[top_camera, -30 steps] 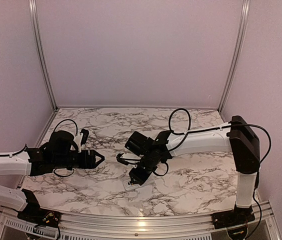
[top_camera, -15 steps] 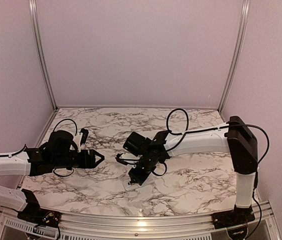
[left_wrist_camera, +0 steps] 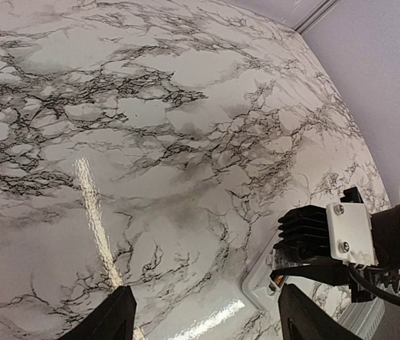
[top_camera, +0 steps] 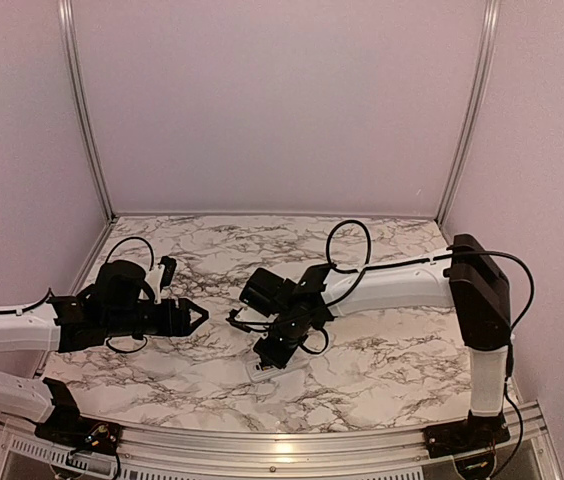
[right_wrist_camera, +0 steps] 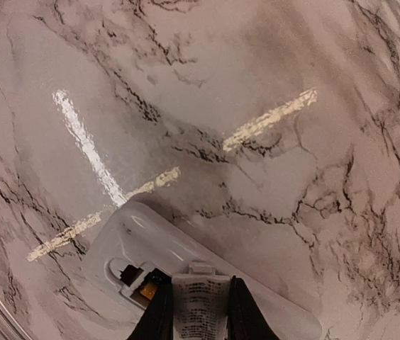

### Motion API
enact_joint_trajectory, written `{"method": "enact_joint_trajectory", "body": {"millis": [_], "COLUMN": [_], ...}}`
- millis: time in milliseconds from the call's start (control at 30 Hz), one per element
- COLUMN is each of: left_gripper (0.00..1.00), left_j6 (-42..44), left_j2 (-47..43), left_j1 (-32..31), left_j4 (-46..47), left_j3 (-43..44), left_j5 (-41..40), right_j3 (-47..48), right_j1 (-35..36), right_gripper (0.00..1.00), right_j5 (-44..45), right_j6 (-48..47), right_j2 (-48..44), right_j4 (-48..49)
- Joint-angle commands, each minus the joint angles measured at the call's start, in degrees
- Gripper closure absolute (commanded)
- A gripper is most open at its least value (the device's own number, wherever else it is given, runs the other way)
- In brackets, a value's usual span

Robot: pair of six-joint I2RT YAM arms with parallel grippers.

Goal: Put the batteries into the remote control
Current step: Pick up the battery cover at the center of the board, then adjust the remote control without the battery cover at the center of the board.

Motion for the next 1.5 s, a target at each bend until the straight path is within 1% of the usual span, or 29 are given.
{"method": "enact_joint_trajectory", "body": {"millis": [0, 133, 300, 500, 700, 767, 900, 1033, 1200, 1467], "left_gripper": [0.27, 0.27, 0.27, 0.27, 0.26, 0.26, 0.26, 0.26, 0.25, 0.25], "left_j6": [0.9, 0.9, 0.6, 0.1, -0.2, -0.4, -0.4, -0.6, -0.9, -0.8], "left_j2": [-1.1, -1.4, -1.5, -1.7, -1.7, -1.8, -2.1, -2.3, -1.7, -2.1], "left_j1": [0.3, 0.3, 0.3, 0.3, 0.3, 0.3, 0.4, 0.4, 0.4, 0.4], "left_j4": [-1.6, -1.5, -1.5, -1.6, -1.4, -1.4, -1.9, -2.0, -1.7, -2.5], "left_j3": [0.3, 0.3, 0.2, 0.2, 0.6, 0.7, 1.0, 0.9, 1.0, 1.3], "left_j5": [-0.7, -0.8, -0.8, -0.7, -0.8, -0.8, -0.8, -1.0, -0.8, -1.1], "right_j3": [1.3, 2.1, 2.4, -1.6, -8.0, -10.2, -14.2, -14.8, -13.8, -12.2], "right_j1": [0.8, 0.6, 0.2, -1.3, -2.0, -2.5, -4.1, -5.5, -6.1, -6.2], "right_gripper": [0.82, 0.85, 0.86, 0.86, 0.89, 0.89, 0.85, 0.85, 0.91, 0.91], "right_j5": [1.0, 0.4, -2.0, -5.5, -12.2, -15.9, -23.8, -27.4, -29.0, -29.6], "right_j6": [-0.4, -2.6, -6.3, -13.9, -24.3, -27.9, -32.7, -35.3, -39.2, -43.8], "right_j2": [1.4, -0.4, -3.1, -7.9, -12.8, -14.1, -16.4, -15.5, -12.9, -9.1], "right_j4": [-3.1, -2.2, 0.6, 5.8, 14.0, 16.5, 20.8, 20.4, 19.7, 17.1]}}
